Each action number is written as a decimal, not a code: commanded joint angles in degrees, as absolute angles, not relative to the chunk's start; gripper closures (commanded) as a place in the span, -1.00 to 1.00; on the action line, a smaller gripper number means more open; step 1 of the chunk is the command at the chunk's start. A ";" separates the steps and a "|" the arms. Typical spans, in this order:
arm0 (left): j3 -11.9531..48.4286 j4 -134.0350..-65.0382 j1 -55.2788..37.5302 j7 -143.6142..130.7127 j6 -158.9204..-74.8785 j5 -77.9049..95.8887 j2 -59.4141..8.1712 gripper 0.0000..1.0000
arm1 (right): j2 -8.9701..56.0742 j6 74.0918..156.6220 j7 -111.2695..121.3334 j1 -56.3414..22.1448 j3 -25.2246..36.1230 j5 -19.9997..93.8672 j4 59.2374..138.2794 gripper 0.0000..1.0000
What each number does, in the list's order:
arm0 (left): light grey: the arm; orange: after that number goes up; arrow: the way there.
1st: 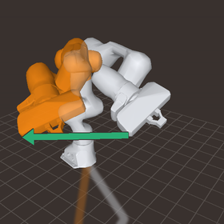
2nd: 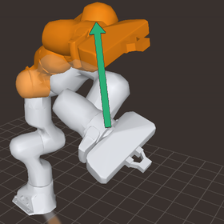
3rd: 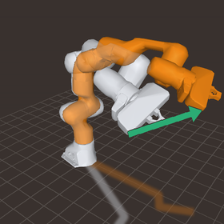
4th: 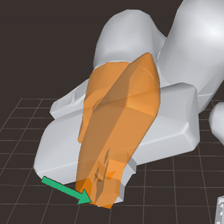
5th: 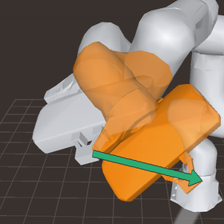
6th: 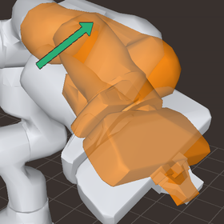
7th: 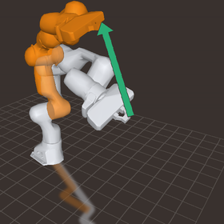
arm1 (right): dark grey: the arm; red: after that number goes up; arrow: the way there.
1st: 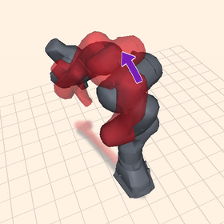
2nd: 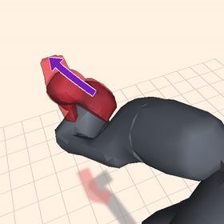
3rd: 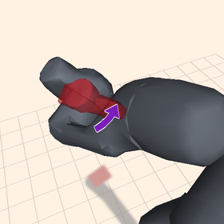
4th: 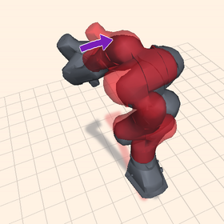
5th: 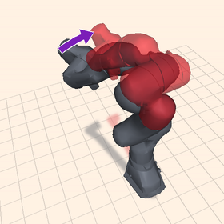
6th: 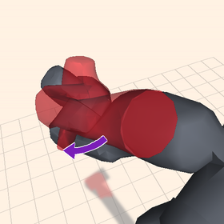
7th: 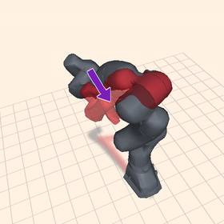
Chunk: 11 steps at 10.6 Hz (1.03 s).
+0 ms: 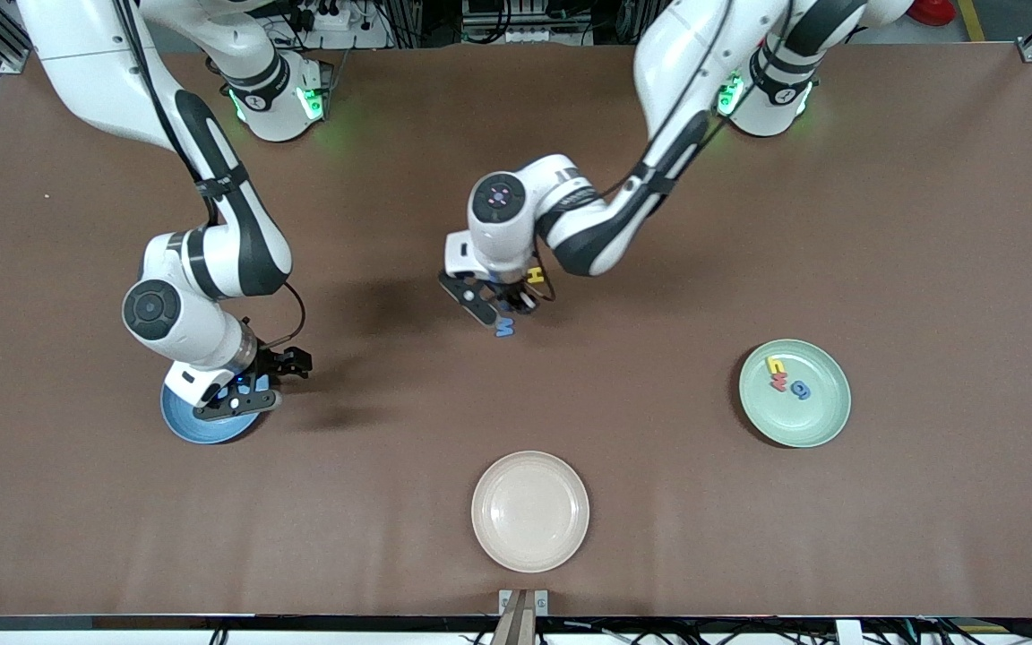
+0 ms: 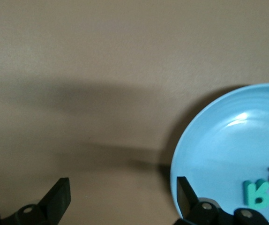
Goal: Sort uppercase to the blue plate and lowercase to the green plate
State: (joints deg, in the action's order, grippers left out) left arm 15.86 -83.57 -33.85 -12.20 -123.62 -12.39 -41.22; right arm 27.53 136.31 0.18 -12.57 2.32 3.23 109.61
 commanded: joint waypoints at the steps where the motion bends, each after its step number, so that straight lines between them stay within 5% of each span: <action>1: 18.11 -85.78 -23.41 -11.16 -115.95 -9.34 -32.54 1.00 | 28.30 135.09 -7.35 -16.16 1.94 3.96 107.85 -1.00; 5: 17.58 -85.96 -10.67 -7.76 -106.63 -8.09 -26.64 1.00 | 32.41 135.09 -28.15 -27.03 0.09 3.96 100.49 -1.00; 11: 11.35 -91.39 0.87 6.24 -106.52 -8.09 -27.68 1.00 | 43.85 135.17 -40.52 -41.83 0.18 2.64 89.30 -1.00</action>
State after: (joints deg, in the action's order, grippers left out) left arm 12.89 -88.22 0.00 5.00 -105.67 -9.21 -27.75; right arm 40.91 136.03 -40.31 -41.20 -0.21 3.23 92.54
